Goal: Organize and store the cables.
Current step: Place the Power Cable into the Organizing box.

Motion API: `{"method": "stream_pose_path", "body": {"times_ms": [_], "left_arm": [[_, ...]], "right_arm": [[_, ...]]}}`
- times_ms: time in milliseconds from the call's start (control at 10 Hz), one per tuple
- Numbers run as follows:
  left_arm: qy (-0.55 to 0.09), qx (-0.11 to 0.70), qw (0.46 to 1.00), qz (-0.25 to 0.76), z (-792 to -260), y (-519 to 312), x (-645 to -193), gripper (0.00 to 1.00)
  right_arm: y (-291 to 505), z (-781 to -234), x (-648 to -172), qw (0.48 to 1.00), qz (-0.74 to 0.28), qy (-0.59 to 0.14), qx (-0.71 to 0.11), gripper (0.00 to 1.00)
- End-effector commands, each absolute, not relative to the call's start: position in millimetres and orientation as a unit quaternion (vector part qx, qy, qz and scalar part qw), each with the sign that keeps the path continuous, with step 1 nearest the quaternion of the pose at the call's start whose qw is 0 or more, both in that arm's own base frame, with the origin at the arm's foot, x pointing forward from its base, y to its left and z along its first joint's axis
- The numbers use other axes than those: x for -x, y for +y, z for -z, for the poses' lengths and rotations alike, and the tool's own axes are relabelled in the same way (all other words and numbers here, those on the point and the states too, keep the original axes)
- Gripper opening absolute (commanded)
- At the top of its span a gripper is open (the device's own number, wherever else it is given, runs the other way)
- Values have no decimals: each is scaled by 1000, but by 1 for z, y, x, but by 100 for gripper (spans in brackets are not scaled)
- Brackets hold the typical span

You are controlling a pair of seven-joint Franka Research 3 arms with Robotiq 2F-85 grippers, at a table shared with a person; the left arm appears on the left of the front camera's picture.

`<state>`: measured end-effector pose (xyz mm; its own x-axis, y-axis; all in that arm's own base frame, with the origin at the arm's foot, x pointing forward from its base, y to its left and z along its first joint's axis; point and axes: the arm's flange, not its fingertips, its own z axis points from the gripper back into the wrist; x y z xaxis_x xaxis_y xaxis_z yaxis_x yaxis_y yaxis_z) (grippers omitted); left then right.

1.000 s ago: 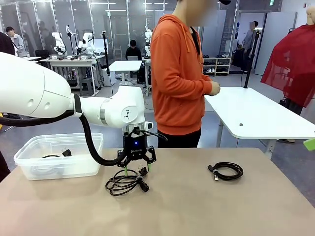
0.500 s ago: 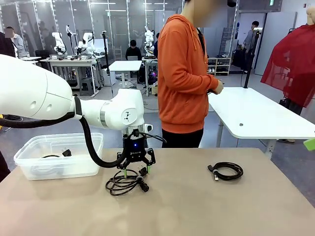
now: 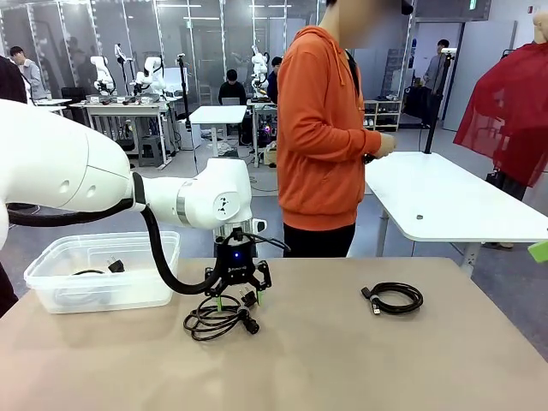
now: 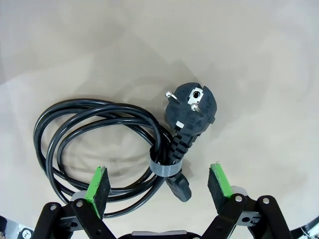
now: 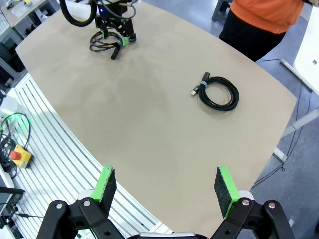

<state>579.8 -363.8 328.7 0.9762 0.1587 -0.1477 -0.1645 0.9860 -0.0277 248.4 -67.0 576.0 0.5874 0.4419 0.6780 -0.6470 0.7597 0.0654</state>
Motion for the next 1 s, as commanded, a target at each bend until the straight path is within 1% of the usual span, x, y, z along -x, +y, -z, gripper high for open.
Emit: {"method": "stream_pose_path", "body": {"times_ms": [0, 300, 600, 800, 900], "left_arm": [[94, 26, 992, -76, -325, -366, -586, 100], [109, 20, 991, -78, -320, -368, -585, 100], [143, 4, 987, -67, -314, -373, -583, 100], [148, 1, 987, -60, -314, -374, -582, 70], [144, 1, 988, -55, -312, -373, -584, 48]], "right_arm": [[-67, -576, -248, 880, -307, -330, -150, 100], [-67, -576, -248, 880, -307, -330, -150, 100], [-67, -576, -248, 880, -307, -330, -150, 100], [-67, -576, -248, 880, -307, -330, -150, 100], [-67, -576, -248, 880, -307, -330, -150, 100]]}}
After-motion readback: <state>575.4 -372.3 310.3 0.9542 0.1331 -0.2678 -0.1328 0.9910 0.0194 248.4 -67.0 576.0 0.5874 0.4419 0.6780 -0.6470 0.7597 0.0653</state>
